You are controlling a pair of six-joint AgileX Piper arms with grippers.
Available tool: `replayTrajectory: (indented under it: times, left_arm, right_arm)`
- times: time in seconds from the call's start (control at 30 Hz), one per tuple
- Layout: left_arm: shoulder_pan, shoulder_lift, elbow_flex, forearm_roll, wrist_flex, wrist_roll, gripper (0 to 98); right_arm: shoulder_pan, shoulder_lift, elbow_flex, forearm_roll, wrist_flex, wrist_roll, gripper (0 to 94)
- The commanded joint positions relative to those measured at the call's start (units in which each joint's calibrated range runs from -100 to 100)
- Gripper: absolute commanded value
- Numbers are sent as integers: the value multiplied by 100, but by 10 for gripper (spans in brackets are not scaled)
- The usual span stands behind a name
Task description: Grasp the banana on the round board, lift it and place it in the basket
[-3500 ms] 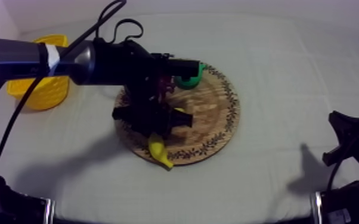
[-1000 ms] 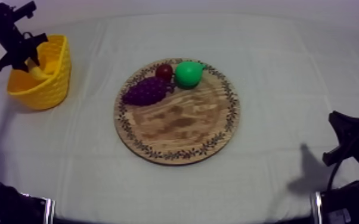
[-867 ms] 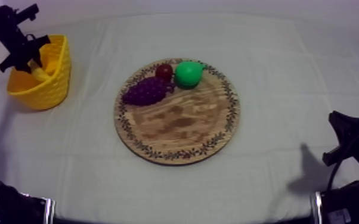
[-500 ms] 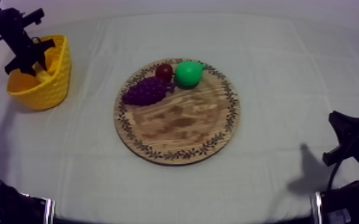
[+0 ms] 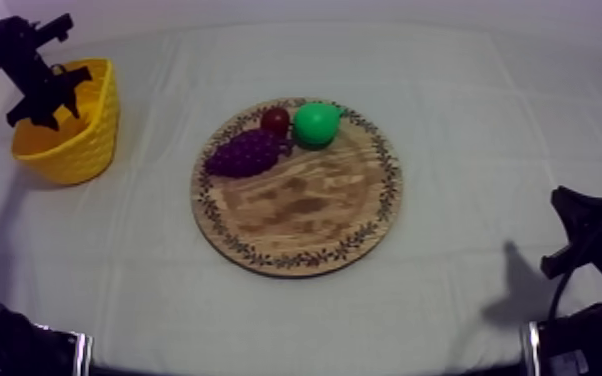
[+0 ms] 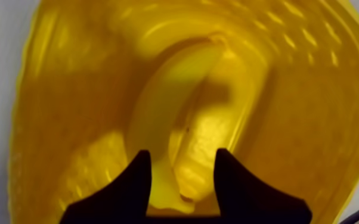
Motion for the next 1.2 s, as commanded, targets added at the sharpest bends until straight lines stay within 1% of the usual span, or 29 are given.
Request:
replayTrajectory:
  times: [0.0, 0.1, 0.27, 0.37, 0.47, 0.5, 0.53, 0.63, 0.67, 0.73, 0.8, 1.03, 1.17]
  left_arm:
    - [6, -113, 94, 21, -85, -40, 411]
    - [65, -488, 300, 42, -191, -106, 323]
    - [343, -1740, 923, 64, -656, -304, 91]
    - [646, -2779, 1505, -14, -1033, -384, 32]
    - [939, -3909, 2267, -57, -1656, -615, 12]
    - [997, -4295, 2552, -39, -1894, -693, 9]
    - [1020, -4679, 2841, 28, -2124, -802, 7]
    - [952, -5794, 3663, 417, -2629, -1299, 4]
    - [919, -6147, 3893, 507, -2707, -1420, 3]
    - [848, -6831, 4288, 629, -2729, -1581, 2]
    - [793, -7516, 4660, 695, -2700, -1670, 2]
    - [491, -9684, 5891, 806, -2525, -1790, 2]
    - [358, -10530, 6517, 808, -2418, -1816, 3]
  right_arm:
    - [0, -4, -3, -2, 4, -2, 5]
    - [0, -4, -3, -2, 4, -2, 5]
    - [0, -4, -3, -2, 4, -2, 5]
    - [0, -4, -3, -2, 4, -2, 5]
    - [0, -4, -3, -2, 4, -2, 5]
    - [0, -4, -3, -2, 4, -2, 5]
    - [0, -4, -3, -2, 4, -2, 5]
    - [0, -4, -3, -2, 4, -2, 5]
    - [0, -4, -3, -2, 4, -2, 5]
    - [0, -4, -3, -2, 4, -2, 5]
    - [0, -4, -3, -2, 4, -2, 5]
    - [0, -4, -3, -2, 4, -2, 5]
    - [0, -4, -3, -2, 4, -2, 5]
